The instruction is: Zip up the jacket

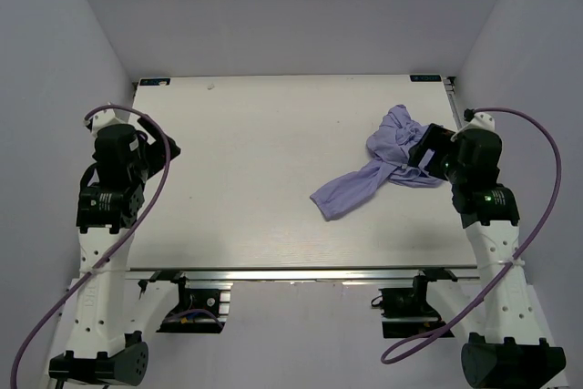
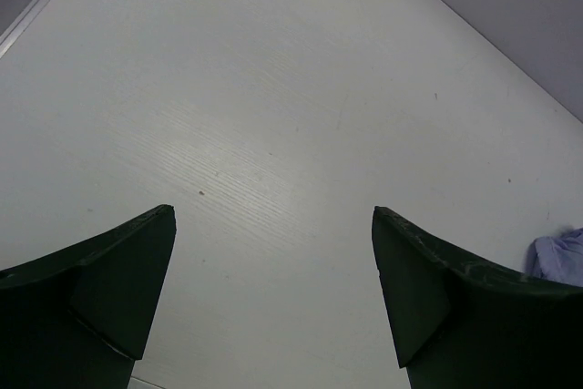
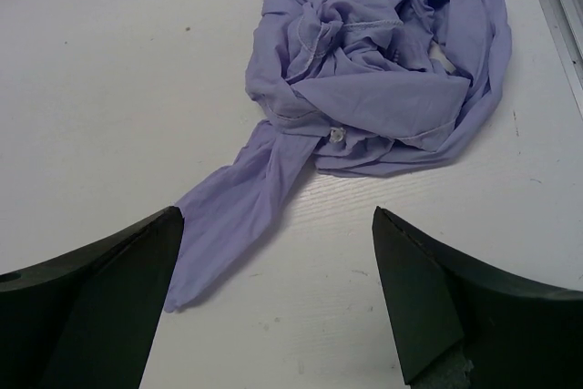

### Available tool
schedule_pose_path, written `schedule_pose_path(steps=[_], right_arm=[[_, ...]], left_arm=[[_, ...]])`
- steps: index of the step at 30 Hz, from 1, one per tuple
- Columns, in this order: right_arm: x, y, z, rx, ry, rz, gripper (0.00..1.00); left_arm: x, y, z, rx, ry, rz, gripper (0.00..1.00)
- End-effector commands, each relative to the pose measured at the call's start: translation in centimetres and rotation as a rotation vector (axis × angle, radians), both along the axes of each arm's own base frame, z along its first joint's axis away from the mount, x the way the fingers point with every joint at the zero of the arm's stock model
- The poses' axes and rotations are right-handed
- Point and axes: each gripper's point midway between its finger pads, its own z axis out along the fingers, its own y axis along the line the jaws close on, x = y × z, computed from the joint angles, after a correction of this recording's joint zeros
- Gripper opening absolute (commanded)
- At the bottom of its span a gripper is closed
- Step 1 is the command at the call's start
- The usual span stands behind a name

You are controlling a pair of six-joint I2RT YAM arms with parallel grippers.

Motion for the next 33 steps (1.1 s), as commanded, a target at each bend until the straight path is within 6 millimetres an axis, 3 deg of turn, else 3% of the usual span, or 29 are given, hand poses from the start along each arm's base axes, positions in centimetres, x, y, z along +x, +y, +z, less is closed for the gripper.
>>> schedule_pose_path(steps=[1, 5, 6, 8, 11, 12, 17, 18, 20, 21, 22, 23, 24, 25, 26, 27, 28, 29, 30, 31, 32, 33], right_arm=[[0.6, 0.3, 2.6, -0.023, -0.083, 0.044, 0.89], [2.3, -0.3, 1.4, -0.042, -0.021, 0.009, 0.89], [3.5, -0.3, 0.0, -0.056, 0.033, 0.019, 0.89], [5.0, -0.2, -0.6, -0.064, 0.05, 0.036, 0.89], [7.8, -1.0, -3.7, -0.054, 0.121, -0.043, 0.89], [8.8, -1.7, -5.6, -0.049, 0.179, -0.109, 0.89], [11.8, -2.8, -10.6, -0.053, 0.273, -0.206, 0.86], [12.3, -2.8, -12.8, -0.059, 0.333, -0.213, 0.84], [14.1, -2.8, -13.1, -0.064, 0.324, -0.202, 0.68], [14.9, -2.4, -14.6, -0.062, 0.353, -0.181, 0.58], [16.8, -1.8, -13.1, -0.053, 0.307, -0.14, 0.26], [18.0, -0.3, -13.2, -0.044, 0.297, -0.029, 0.1], [18.7, 0.8, -12.6, -0.028, 0.291, 0.013, 0.0], [19.3, 1.9, -11.5, -0.025, 0.284, 0.06, 0.0], [21.3, 3.0, -7.6, -0.048, 0.204, 0.11, 0.0], [21.5, 3.8, -6.7, -0.074, 0.206, 0.136, 0.0], [22.5, 6.6, -2.4, -0.101, 0.118, 0.191, 0.0], [22.5, 7.4, -0.4, -0.158, 0.082, 0.205, 0.0], [21.6, 10.3, 1.3, -0.179, 0.061, 0.263, 0.0], [21.1, 11.7, 3.2, -0.188, 0.021, 0.293, 0.0], [20.1, 13.6, 6.8, -0.162, -0.058, 0.368, 0.0], [18.7, 16.0, 8.5, -0.151, -0.098, 0.453, 0.0]], left_arm=[[0.2, -0.8, 0.6, 0.016, -0.003, -0.068, 0.98], [1.2, -1.8, 0.0, 0.004, 0.001, -0.129, 0.98], [1.3, -1.9, -0.3, -0.001, 0.01, -0.134, 0.98], [1.7, -2.0, -0.8, -0.002, 0.021, -0.141, 0.98], [2.2, -1.7, -1.6, 0.01, 0.039, -0.127, 0.98], [2.3, -1.6, -2.1, 0.014, 0.05, -0.122, 0.98], [2.9, -0.9, -3.0, 0.035, 0.078, -0.09, 0.98], [3.1, -0.9, -3.3, 0.036, 0.087, -0.091, 0.98], [3.4, -1.0, -3.2, 0.032, 0.086, -0.092, 0.98], [3.7, -1.1, -3.3, 0.028, 0.094, -0.097, 0.98], [3.8, -1.2, -3.3, 0.024, 0.095, -0.099, 0.98], [3.9, -1.2, -3.4, 0.023, 0.095, -0.1, 0.98], [3.9, -1.1, -3.4, 0.025, 0.093, -0.098, 0.98], [3.9, -1.1, -3.4, 0.027, 0.092, -0.094, 0.98], [4.0, -1.0, -3.6, 0.028, 0.093, -0.087, 0.98], [3.9, -0.8, -3.7, 0.029, 0.091, -0.079, 0.98], [4.0, -0.8, -3.7, 0.026, 0.087, -0.079, 0.98], [4.0, -1.0, -4.0, 0.021, 0.089, -0.088, 0.98], [4.1, -1.3, -4.1, 0.017, 0.088, -0.105, 0.98], [4.2, -1.8, -4.1, 0.006, 0.085, -0.129, 0.98], [4.3, -1.9, -4.3, 0.006, 0.09, -0.134, 0.98], [4.3, -1.8, -4.1, 0.005, 0.085, -0.132, 0.98]])
